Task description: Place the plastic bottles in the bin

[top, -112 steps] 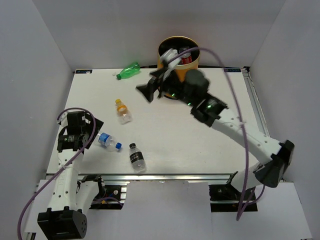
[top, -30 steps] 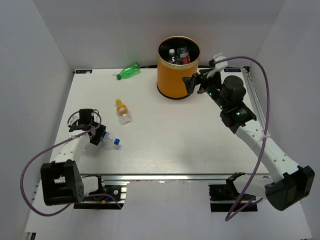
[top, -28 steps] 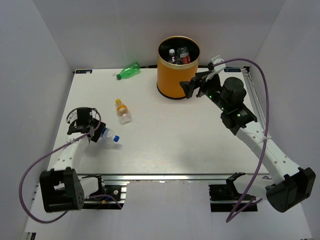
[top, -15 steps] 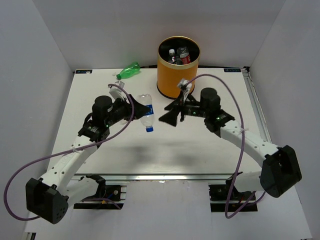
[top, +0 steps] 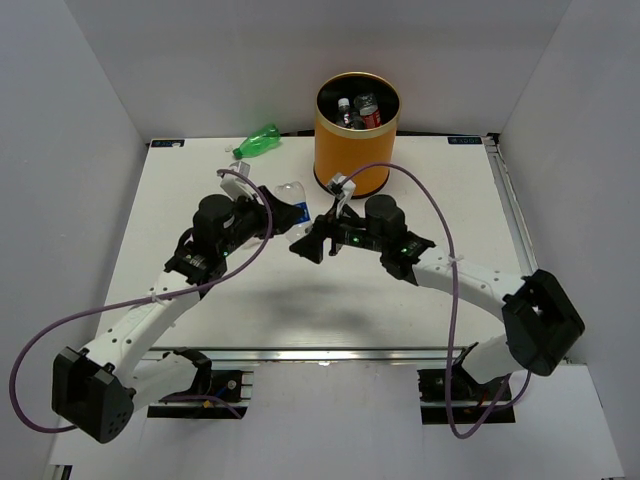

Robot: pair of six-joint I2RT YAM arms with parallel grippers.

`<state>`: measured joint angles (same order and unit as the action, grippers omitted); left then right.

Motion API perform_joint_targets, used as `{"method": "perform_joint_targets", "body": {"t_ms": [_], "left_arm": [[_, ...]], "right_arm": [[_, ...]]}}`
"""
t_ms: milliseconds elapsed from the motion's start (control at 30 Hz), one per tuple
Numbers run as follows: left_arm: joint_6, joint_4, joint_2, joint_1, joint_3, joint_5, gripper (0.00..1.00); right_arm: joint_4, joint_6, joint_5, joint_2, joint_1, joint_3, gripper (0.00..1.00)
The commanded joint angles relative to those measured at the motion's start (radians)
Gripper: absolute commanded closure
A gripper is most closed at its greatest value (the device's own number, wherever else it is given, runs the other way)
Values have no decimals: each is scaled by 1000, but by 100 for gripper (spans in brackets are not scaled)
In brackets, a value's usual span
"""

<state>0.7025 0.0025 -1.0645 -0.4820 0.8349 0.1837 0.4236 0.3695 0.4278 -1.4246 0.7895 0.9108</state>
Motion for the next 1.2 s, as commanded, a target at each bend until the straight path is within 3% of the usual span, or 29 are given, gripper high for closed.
{"method": "perform_joint_targets", "body": {"t_ms": [0,200,267,300,367,400,433,600,733,867,1000,1067,1167], "left_arm": [[34,47,51,-32,-8,65,100],[37,34,58,-40,-3,76,100],[32,10,58,-40,0,62,100],[29,4,60,-40,6,47,96],[11,4,64,-40,12,46,42],[8,4,66,-40,19,39,21],[8,-27,66,-40,27,28,3],[6,-229,31,-40,136,-223,2],[22,-349,11,-37,217,-323,2],[38,-369,-2,-14,224,-368,2],[38,-369,-31,22,216,-368,2],[41,-369,-48,39,211,-368,2],[49,-375,-66,60,208,-363,2]], "right_arm": [[89,34,-184,-49,17,52,14],[112,34,-201,-109,17,128,18],[121,26,-204,-109,17,134,28],[130,23,-208,-102,17,132,49],[135,17,-245,-93,17,120,70],[130,3,-259,-86,16,119,80],[89,-12,-289,-85,14,137,81],[-54,-57,-308,-112,-71,229,88],[-172,-117,-287,-166,-177,379,90],[-325,-248,-353,-313,-239,686,87],[-355,-274,-485,-494,-285,885,87],[-414,-299,-561,-651,-303,1161,87],[-496,-310,-615,-851,-332,1435,83]]}}
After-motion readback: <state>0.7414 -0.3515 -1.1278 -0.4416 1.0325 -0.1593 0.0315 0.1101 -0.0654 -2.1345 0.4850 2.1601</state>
